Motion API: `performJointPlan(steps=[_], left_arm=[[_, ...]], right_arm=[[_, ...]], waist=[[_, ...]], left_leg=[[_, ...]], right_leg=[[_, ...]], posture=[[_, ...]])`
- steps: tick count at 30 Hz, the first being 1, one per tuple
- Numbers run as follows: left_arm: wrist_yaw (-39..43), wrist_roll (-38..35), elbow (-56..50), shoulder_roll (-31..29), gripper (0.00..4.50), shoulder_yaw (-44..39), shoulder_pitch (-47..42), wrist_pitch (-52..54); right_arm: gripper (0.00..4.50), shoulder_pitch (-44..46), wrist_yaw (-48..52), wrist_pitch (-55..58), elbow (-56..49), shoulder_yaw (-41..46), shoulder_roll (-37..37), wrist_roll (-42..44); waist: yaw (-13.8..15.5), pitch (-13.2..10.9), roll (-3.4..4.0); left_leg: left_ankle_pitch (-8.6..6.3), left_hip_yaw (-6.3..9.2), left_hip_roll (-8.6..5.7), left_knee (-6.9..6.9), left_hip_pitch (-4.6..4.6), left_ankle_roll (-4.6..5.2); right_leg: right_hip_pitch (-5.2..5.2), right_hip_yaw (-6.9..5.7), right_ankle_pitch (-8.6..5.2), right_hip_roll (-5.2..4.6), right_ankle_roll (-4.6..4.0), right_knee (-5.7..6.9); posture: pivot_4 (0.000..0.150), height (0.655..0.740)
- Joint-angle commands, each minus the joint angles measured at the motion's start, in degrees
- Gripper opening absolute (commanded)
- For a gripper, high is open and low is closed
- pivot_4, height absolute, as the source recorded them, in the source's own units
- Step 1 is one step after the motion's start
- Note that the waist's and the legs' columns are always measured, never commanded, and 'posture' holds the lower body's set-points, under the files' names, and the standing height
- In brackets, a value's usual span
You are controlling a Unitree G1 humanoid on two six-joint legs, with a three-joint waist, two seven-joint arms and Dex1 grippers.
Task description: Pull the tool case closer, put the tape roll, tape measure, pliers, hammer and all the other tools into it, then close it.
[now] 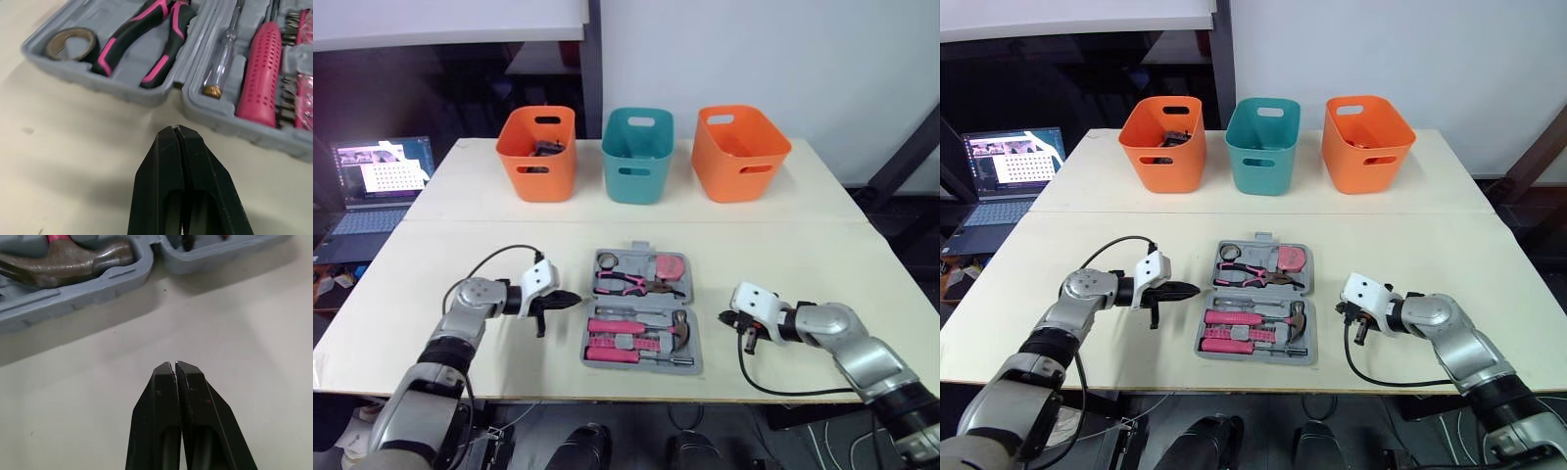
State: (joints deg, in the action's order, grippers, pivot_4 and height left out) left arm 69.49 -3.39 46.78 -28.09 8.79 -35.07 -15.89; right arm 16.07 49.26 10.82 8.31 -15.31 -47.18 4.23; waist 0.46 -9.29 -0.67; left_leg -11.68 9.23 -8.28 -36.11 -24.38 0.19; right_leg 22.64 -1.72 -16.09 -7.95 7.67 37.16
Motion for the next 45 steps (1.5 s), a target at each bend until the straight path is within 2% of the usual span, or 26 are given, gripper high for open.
performJointPlan(steps=[1, 10, 13, 17, 27, 33, 39, 45], left_arm=[[-0.85, 1.17, 2.22, 1.32, 0.0, 0.27, -2.33, -2.72], [-3.01, 4.16, 6.52, 5.31, 0.0, 2.08, -4.22, -6.31], [-3.92, 4.43, 7.35, 6.34, 0.0, 1.91, -4.56, -6.91], [-3.82, 4.96, 7.49, 6.55, 0.0, 2.09, -3.92, -7.52], [-5.46, 6.24, 10.1, 4.95, 0.0, 1.78, -3.08, -8.17], [-6.71, 6.29, 11.9, 6.6, 0.0, 1.68, -3.5, -8.21], [-4.6, 6.08, 11.26, 7.74, 0.0, 2.29, -3.55, -8.16], [-2.15, 4.44, 7.2, 6.58, 0.0, 1.65, -0.04, -7.01]], right_arm=[[0.1, 4.14, 1.81, -4.09, 4.18, -0.09, 2.34, -2.14], [0.1, 12.11, 4.9, -9.85, 16.38, -2.15, 10.49, -5.45], [0.1, 12.69, 5.89, -11.26, 17.55, -2.79, 12.49, -6.34], [0.1, 12.55, 6.76, -11.17, 16.69, -2.88, 14.78, -6.23], [0.1, 12.1, 7.58, -11.16, 16.65, -2.0, 14.91, -7.91], [0.1, 12.25, 8.14, -10.95, 16.51, -1.72, 15.1, -7.99], [0.1, 12.08, 8.54, -10.65, 15.52, -1.78, 15.46, -8.11], [0.1, 9.92, 9.43, -8.62, 11.57, -2.35, 15.91, -7.8]], waist=[[-0.12, 0.0, 0.0], [-0.3, 0.02, 0.03], [0.06, 0.04, 0.02], [-0.1, 0.05, 0.04], [-0.69, 0.08, 0.09], [-1.11, 0.1, 0.12], [-1.08, 0.1, 0.12], [-1.27, 0.1, 0.12]], left_leg=[[0.0, 0.01, 0.0, 0.01, 0.0, 0.0], [0.02, 0.07, -0.02, -0.02, 0.02, -0.03], [0.03, 0.12, -0.05, -0.05, 0.05, -0.03], [0.04, 0.15, -0.05, -0.03, 0.22, -0.06], [0.05, 0.17, -0.03, 0.03, 0.36, -0.08], [0.05, 0.18, -0.03, 0.03, 0.37, -0.08], [0.05, 0.18, -0.03, 0.03, 0.38, -0.08], [0.04, 0.18, -0.04, 0.08, 0.37, -0.08]], right_leg=[[0.0, 0.0, 0.01, 0.01, 0.01, 0.0], [-0.04, 0.01, 0.04, 0.05, 0.01, 0.04], [-0.11, 0.01, 0.06, 0.05, 0.05, 0.04], [-0.22, 0.02, 0.07, 0.07, 0.05, 0.06], [-0.22, 0.03, 0.07, 0.11, 0.04, 0.07], [-0.28, 0.04, 0.07, 0.11, 0.04, 0.08], [-0.27, 0.03, 0.07, 0.11, 0.04, 0.08], [-0.26, 0.05, 0.07, 0.1, 0.04, 0.06]], posture=[[0.15, 0.74], [0.15, 0.74], [0.15, 0.74], [0.15, 0.74], [0.15, 0.74], [0.15, 0.74], [0.15, 0.74], [0.15, 0.74]])
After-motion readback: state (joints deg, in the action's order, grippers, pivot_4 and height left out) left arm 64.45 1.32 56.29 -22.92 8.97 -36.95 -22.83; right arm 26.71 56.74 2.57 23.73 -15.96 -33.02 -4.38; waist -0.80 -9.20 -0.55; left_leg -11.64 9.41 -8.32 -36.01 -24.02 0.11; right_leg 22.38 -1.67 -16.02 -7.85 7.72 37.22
